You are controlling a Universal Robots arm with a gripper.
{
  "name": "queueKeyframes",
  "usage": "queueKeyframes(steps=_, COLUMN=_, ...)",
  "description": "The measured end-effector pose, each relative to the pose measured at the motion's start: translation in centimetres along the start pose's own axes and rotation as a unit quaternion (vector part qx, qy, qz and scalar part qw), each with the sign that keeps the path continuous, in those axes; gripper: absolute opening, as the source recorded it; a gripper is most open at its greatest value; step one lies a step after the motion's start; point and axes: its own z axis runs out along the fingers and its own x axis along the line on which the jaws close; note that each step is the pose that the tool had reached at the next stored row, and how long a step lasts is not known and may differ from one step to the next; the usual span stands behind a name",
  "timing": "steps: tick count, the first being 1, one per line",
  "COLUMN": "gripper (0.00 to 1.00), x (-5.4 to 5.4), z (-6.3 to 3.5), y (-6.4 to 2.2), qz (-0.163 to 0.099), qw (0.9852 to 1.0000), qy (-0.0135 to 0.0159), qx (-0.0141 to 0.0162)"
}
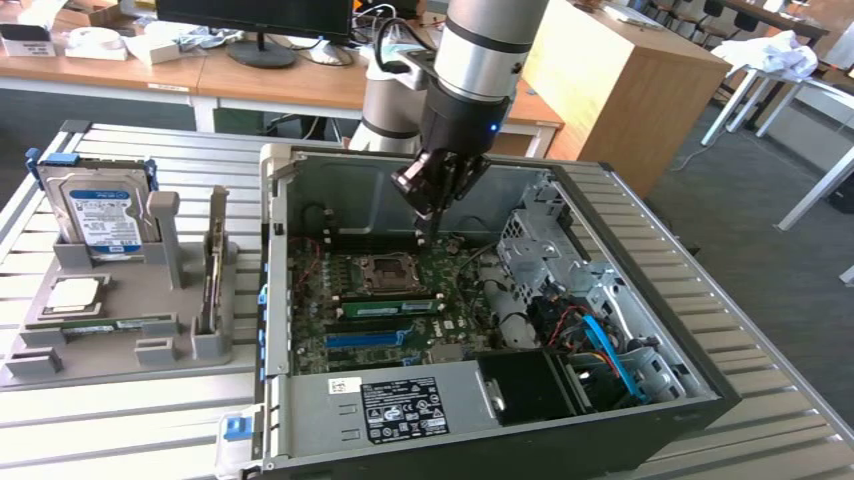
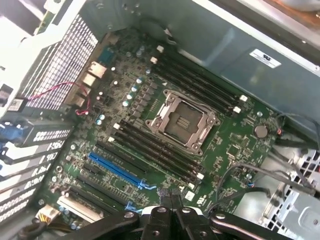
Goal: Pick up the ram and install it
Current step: 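Press down the ram until it locks into place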
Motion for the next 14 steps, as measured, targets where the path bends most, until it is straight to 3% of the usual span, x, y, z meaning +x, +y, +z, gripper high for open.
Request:
queueKeyframes(steps=7, gripper=0.1, x=0.0, z=0.01, y=0.0, qz=0.038, qw=0.9993, qy=-0.0012, qx=0.0004)
queueKeyframes(steps=14, gripper=0.1, x=0.0, z=0.02, y=-0.01, qz=0.072, qw=0.9974, qy=-0.0023, qx=0.0008)
